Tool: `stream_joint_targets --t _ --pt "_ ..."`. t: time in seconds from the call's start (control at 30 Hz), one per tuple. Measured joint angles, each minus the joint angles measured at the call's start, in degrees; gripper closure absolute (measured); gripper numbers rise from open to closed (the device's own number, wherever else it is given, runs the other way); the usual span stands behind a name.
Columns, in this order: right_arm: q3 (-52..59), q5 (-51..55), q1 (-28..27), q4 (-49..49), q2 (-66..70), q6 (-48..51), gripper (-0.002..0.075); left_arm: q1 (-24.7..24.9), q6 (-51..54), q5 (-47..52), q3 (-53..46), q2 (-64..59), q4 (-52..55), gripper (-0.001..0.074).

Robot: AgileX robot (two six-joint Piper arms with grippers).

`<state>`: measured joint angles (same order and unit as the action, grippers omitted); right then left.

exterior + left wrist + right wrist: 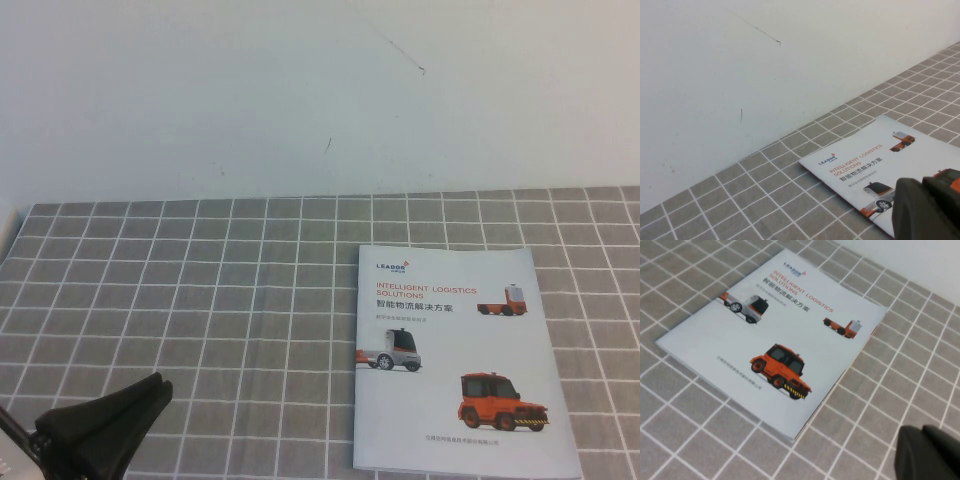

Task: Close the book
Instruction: 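Close the open booklet and leave it lying on the table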

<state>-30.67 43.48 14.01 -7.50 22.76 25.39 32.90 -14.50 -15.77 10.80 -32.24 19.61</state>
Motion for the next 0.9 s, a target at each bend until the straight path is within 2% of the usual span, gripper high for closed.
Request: stream_joint_targets --t 0.27,0.73,0.9 --pt "7.0 0.3 0.0 -0.2 -6.4 -0.2 0.0727 0.0 0.0 -0.4 0.0 0.0 0.0 0.0738" --pt "7.5 0.5 0.0 0.0 -6.5 -0.2 0.0727 0.0 0.1 -0.3 0.0 0.1 0.0 0.0738" --pt "7.5 0.5 0.0 0.0 -6.5 -0.2 0.0727 -3.0 0.0 1.8 -0.1 6.4 2.6 0.0738"
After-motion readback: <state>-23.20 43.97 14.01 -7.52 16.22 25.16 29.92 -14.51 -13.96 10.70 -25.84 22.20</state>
